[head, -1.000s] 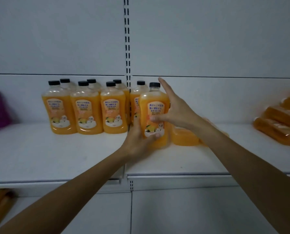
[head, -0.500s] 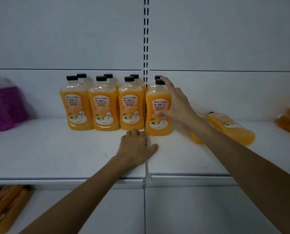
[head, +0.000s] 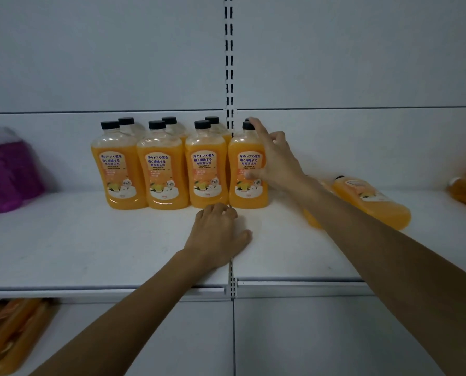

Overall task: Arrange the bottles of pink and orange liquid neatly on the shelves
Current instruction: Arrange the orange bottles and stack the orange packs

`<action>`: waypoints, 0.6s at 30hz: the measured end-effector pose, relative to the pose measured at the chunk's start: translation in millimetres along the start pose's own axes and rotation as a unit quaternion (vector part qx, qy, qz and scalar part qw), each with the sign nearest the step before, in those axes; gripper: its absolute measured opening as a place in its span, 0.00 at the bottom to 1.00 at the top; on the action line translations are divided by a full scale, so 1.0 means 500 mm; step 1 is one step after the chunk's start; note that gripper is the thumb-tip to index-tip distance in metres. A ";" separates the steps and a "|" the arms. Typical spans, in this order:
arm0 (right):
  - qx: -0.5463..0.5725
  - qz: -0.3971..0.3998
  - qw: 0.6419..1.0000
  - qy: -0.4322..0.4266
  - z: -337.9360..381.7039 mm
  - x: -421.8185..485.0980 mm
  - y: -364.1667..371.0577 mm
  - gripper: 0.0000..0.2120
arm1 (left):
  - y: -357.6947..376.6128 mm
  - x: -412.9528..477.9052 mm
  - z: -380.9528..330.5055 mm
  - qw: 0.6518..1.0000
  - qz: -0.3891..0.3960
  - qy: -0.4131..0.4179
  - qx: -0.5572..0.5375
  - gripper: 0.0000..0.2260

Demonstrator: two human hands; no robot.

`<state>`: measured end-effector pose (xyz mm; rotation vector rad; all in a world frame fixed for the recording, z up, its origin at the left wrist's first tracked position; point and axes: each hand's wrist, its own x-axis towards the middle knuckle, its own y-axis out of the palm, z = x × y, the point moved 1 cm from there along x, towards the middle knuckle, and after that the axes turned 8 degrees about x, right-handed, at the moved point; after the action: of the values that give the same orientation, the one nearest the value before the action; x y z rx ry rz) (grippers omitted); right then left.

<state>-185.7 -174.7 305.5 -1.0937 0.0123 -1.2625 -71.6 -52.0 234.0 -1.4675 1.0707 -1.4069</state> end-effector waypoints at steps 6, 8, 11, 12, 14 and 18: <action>0.087 0.033 0.996 0.004 -0.051 -0.033 -0.055 0.43 | -0.017 0.029 -0.057 0.997 -0.040 0.063 -0.036 0.17; 0.072 0.021 0.997 0.026 -0.097 -0.050 -0.084 0.38 | -0.009 0.053 -0.100 0.993 -0.029 0.067 -0.089 0.16; 0.020 0.036 0.995 0.085 -0.174 -0.058 -0.135 0.31 | 0.005 0.087 -0.169 0.984 0.006 0.026 -0.175 0.19; 0.012 0.058 0.992 0.109 -0.195 -0.058 -0.152 0.30 | 0.006 0.098 -0.188 0.978 0.032 0.001 -0.207 0.21; 0.022 0.125 0.980 0.155 -0.224 -0.055 -0.174 0.30 | 0.003 0.120 -0.221 0.967 0.109 -0.024 -0.231 0.26; -0.049 0.207 0.962 0.170 -0.249 -0.041 -0.158 0.33 | 0.021 0.152 -0.250 0.965 0.169 -0.064 -0.188 0.40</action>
<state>-320.7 -231.9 280.6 -0.8869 0.5433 -1.0586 -195.8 -127.9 252.1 -1.5202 1.4815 -0.8899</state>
